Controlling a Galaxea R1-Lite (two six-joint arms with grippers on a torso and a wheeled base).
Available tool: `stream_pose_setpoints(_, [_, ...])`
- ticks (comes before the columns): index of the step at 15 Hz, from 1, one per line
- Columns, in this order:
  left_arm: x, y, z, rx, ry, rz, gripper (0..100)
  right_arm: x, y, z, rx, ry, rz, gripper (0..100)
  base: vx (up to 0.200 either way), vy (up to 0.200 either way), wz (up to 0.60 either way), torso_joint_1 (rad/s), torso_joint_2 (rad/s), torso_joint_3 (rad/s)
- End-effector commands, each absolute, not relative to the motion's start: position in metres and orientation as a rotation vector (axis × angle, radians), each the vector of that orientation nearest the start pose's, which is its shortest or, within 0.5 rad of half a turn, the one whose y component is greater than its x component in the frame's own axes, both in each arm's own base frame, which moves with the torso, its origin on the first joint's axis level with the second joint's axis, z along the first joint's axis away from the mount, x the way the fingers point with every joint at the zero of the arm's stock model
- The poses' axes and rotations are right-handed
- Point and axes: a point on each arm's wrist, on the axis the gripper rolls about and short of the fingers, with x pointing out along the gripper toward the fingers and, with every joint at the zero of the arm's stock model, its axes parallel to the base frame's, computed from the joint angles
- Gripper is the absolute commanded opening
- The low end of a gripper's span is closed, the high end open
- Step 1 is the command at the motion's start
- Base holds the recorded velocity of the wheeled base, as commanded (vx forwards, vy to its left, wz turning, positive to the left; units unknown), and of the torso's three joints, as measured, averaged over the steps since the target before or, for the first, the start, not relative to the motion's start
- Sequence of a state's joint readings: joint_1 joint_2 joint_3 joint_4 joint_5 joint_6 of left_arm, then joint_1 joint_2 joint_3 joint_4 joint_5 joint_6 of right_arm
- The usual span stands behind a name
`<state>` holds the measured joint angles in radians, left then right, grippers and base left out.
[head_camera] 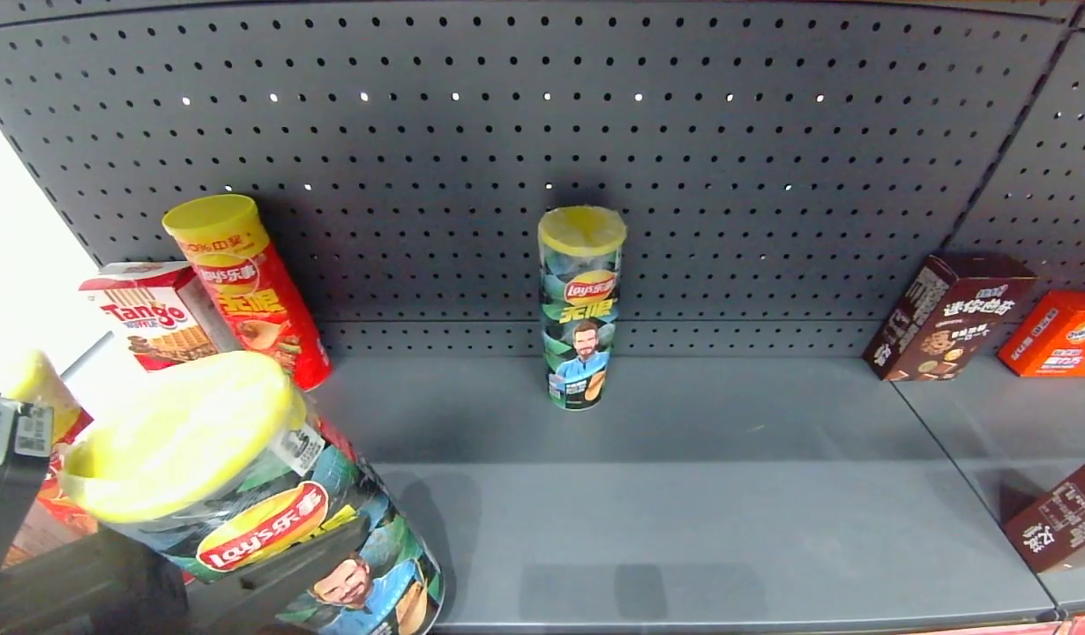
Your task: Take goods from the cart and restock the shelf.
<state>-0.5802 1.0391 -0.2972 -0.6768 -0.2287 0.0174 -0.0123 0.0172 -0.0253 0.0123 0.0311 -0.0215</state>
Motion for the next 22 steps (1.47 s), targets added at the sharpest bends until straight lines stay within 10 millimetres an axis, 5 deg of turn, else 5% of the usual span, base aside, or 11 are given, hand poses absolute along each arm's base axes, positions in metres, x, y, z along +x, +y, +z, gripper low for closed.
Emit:
stream_pose_setpoints(1, [0.105, -0.075, 0.191, 0.028, 0.052, -0.810, 0, -0.008, 0.003, 0.176, -0.017, 0.019, 0.129, 100, 0.000, 0.000, 0.00, 0.000, 0.00, 0.000])
stream_pose_setpoints(4, [0.106, -0.076, 0.197, 0.034, 0.025, -0.812, 0, 0.001, 0.003, 0.197, -0.097, 0.010, 0.162, 100, 0.000, 0.000, 0.00, 0.000, 0.00, 0.000])
stream_pose_setpoints(8, [0.108, -0.076, 0.199, 0.079, 0.003, -0.800, 0, 0.049, 0.013, 0.237, -0.107, 0.021, 0.379, 100, 0.000, 0.000, 0.00, 0.000, 0.00, 0.000])
stream_pose_setpoints(11, [0.114, -0.080, 0.207, 0.078, -0.011, -0.801, 0, 0.087, 0.036, 0.237, -0.121, 0.106, 0.565, 100, 0.000, 0.000, 0.00, 0.000, 0.00, 0.000])
stream_pose_setpoints(14, [0.119, -0.083, 0.209, 0.075, -0.007, -0.801, 0, 0.103, 0.054, 0.238, -0.121, 0.136, 0.679, 100, 0.000, 0.000, 0.00, 0.000, 0.00, 0.000])
stream_pose_setpoints(22, [0.136, -0.094, 0.211, 0.081, 0.016, -0.807, 0, 0.174, 0.091, 0.259, -0.080, 0.123, 0.737, 100, 0.000, 0.000, 0.00, 0.000, 0.00, 0.000])
